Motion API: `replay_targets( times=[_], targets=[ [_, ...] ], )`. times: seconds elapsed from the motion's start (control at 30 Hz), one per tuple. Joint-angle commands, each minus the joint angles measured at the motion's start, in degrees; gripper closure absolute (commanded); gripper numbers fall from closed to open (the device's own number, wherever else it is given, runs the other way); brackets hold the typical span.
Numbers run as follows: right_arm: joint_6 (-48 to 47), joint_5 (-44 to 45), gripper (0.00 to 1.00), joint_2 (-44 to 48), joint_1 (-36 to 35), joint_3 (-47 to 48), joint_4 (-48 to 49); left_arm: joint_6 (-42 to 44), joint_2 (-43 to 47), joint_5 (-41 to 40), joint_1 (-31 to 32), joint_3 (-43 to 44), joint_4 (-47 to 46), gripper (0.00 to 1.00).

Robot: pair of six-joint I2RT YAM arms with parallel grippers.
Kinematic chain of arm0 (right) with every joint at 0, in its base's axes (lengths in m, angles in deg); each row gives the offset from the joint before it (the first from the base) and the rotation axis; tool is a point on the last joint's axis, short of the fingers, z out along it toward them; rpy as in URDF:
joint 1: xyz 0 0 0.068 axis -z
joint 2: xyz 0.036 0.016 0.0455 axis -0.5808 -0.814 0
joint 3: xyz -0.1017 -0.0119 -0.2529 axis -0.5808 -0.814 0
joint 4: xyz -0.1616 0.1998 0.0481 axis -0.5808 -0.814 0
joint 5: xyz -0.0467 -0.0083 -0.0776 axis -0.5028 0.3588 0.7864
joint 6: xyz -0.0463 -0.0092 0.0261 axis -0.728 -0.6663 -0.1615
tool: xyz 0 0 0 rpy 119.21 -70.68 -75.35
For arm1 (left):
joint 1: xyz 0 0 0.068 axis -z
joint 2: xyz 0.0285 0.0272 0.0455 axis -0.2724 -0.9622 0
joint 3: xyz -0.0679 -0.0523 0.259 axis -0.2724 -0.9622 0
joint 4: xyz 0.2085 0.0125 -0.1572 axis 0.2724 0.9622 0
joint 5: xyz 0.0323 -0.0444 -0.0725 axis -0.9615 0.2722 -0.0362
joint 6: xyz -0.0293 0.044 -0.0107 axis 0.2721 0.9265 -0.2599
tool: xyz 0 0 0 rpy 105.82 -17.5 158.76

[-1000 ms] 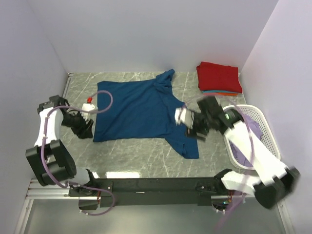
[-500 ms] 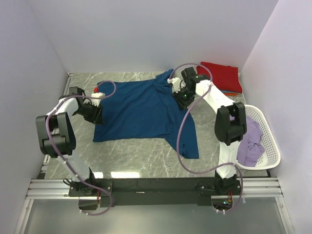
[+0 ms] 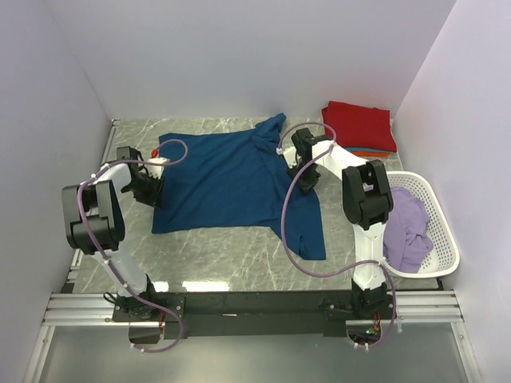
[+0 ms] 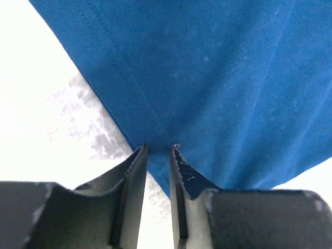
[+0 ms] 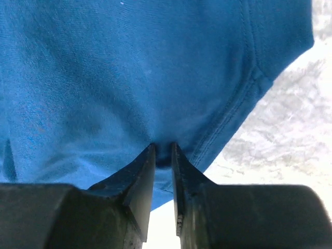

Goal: Fold and stack the t-shirts
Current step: Flatten the tshirt out

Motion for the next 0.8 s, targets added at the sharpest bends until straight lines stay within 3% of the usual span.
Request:
replay_targets(
  times=[0.0, 0.2, 0.33, 0.47, 0.53, 0.77],
  targets=[
    [1.0, 3.6, 0.76, 1.8, 0.0, -4.8, -3.1, 0.9, 0.4, -8.2, -0.3, -6.3, 2.4, 0.71],
    [-1.9, -1.7, 0.84, 12.5, -0.6, -19.5, -7.4, 5.2, 5.6, -12.9, -3.7, -13.9, 3.9, 0.76],
    [-6.6, -10.0, 0.84, 18.4, -0.3, -21.5, -13.5, 8.1, 9.8, -13.5, -5.4, -14.7, 7.9, 0.75],
    [-5.5, -16.6, 0.77, 17.0, 3.2, -8.9, -16.9, 8.3, 13.2, -4.8, -4.3, -6.4, 13.9, 0.65],
    [-1.9, -17.3, 0.67, 14.8, 4.4, -1.7, -14.2, 6.3, 12.3, -0.6, -3.2, -2.5, 15.2, 0.59],
    [8.3, -18.2, 0.48, 0.3, 4.9, 18.5, -7.2, -1.2, 3.6, 3.8, 0.4, 10.9, 10.8, 0.51]
  ],
)
